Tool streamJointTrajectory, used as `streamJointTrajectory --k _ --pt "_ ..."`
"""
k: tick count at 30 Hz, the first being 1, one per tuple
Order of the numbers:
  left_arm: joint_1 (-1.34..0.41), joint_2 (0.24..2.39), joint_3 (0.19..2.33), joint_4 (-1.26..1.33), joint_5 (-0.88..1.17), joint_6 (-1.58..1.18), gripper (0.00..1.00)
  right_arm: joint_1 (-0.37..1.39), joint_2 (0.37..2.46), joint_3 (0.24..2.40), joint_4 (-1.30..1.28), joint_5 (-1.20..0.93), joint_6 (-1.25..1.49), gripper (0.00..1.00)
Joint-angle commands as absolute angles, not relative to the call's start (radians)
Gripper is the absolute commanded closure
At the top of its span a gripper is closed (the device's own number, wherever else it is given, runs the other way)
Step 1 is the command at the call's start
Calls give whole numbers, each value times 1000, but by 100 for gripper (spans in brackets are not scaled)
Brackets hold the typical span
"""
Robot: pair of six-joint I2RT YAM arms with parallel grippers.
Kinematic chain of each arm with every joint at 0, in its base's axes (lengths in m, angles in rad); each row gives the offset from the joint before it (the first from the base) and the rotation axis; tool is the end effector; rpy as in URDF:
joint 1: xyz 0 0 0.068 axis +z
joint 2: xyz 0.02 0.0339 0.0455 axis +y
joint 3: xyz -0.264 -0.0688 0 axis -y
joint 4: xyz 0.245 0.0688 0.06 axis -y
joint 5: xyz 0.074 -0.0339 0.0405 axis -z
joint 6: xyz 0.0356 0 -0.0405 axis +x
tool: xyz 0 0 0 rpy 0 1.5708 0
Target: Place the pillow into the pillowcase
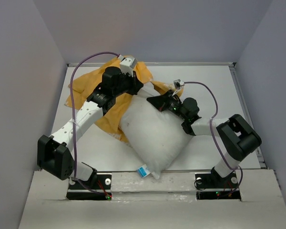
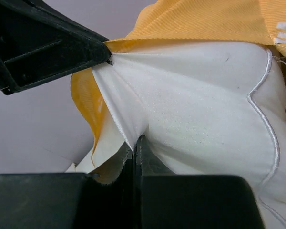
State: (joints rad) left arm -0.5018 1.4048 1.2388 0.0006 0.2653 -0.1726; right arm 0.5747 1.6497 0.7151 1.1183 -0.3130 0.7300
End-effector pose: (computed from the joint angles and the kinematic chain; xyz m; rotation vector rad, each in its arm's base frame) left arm 0.2890 -0.1692 0.3747 0.4886 1.7177 -0.7207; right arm 0.2800 0.1944 0.2350 -0.1674 1.5166 1.2826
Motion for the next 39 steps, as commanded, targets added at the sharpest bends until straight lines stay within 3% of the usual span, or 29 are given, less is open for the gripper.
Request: streamJointTrajectory --k 1,11,12,16,23,31,39 --pt "-472 1362 1247 196 480 -285 100 526 1723 686 1358 -373 808 100" --pt "-436 1489 1296 167 448 -268 97 526 1641 614 1238 -359 718 100" --pt "-436 1497 1298 160 440 -259 96 526 1635 615 1227 -359 709 100" --pt "-436 1555 1321 135 419 -235 73 535 1589 615 1164 -350 661 100" --pt "-436 1621 1350 97 379 -213 67 535 1537 612 1103 -350 621 100" --pt "-440 1663 1385 114 481 -210 66 545 1545 624 1075 -348 603 100" --pt "-469 1687 1411 80 561 -176 53 545 1559 652 1020 -334 584 100"
